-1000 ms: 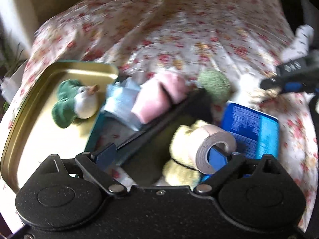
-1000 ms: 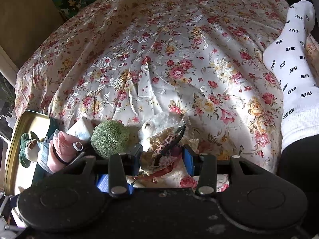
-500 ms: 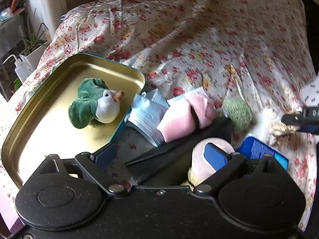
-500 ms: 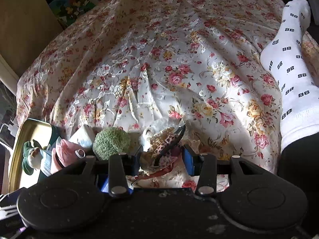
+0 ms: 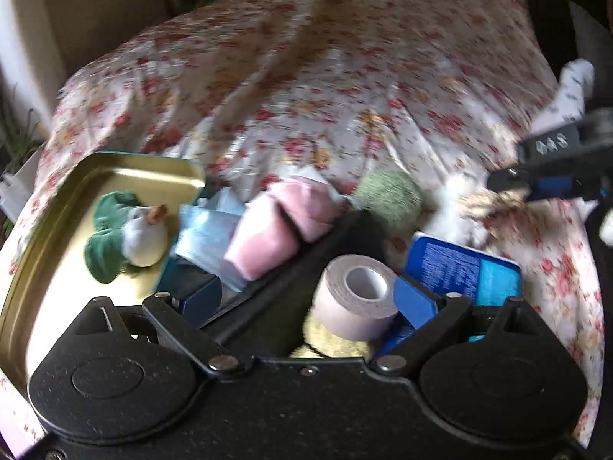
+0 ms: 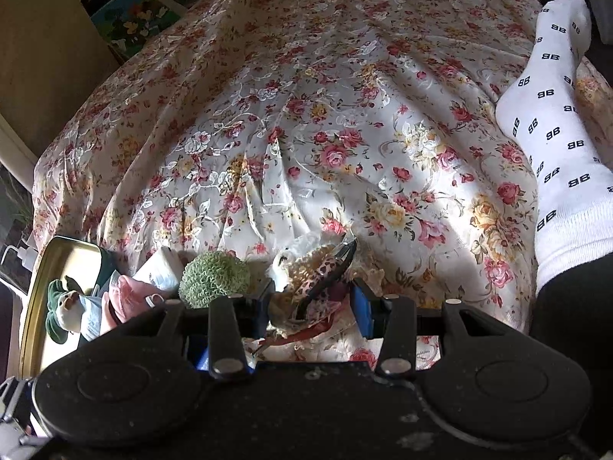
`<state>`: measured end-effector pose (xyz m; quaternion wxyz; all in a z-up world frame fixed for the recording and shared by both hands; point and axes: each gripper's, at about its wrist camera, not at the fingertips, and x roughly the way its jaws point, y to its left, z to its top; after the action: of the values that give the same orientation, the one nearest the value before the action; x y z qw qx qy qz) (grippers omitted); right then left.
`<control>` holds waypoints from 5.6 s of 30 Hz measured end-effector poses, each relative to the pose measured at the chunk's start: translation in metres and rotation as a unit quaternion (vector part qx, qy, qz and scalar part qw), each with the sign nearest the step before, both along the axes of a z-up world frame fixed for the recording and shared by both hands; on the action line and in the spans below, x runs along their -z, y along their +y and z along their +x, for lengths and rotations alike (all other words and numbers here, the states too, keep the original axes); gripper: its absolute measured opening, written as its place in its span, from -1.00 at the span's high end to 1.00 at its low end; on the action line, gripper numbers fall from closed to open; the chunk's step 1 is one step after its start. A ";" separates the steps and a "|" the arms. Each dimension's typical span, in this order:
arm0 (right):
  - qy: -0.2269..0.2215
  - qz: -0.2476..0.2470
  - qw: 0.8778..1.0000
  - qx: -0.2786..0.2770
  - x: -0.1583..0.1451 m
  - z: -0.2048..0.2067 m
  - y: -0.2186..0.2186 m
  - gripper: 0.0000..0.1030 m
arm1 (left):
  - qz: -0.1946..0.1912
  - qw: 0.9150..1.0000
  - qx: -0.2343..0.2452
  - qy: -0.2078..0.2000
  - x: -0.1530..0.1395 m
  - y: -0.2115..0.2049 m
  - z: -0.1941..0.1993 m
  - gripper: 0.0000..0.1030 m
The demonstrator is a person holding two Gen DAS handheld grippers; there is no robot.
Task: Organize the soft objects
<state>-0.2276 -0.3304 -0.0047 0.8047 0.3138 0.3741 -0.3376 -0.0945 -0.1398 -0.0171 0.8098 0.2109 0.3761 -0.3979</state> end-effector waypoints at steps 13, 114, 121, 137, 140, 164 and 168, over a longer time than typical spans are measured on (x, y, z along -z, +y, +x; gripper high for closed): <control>-0.005 0.000 1.000 -0.003 -0.001 -0.001 0.001 0.18 | 0.022 1.000 -0.019 0.010 0.015 -0.015 0.006 -0.72; -0.056 -0.064 0.995 -0.044 -0.024 0.009 0.020 0.43 | -0.108 0.987 -0.095 0.075 -0.018 0.047 0.019 0.02; -0.020 -0.067 0.998 -0.002 -0.021 0.009 0.014 -0.48 | -0.093 0.988 -0.101 0.075 -0.016 0.046 0.023 0.02; 0.076 0.031 0.996 0.025 0.008 -0.016 -0.006 -0.75 | -0.071 0.994 -0.078 0.037 -0.014 0.042 0.010 0.02; 0.083 0.031 0.996 0.008 0.014 -0.010 -0.002 -0.68 | -0.069 0.994 -0.076 0.029 -0.015 0.041 0.008 0.02; -0.045 -0.031 0.998 -0.004 -0.022 -0.019 0.008 -0.05 | -0.083 0.988 -0.130 0.005 -0.032 0.064 0.038 0.02; -0.069 -0.039 0.997 -0.010 -0.025 -0.017 0.011 -0.05 | -0.090 0.984 -0.157 -0.004 -0.041 0.075 0.052 0.02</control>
<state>-0.2448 -0.3191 0.0203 0.8435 0.3014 0.3071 -0.3213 -0.0422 -0.0653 0.0243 0.8792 0.0776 0.3640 -0.2975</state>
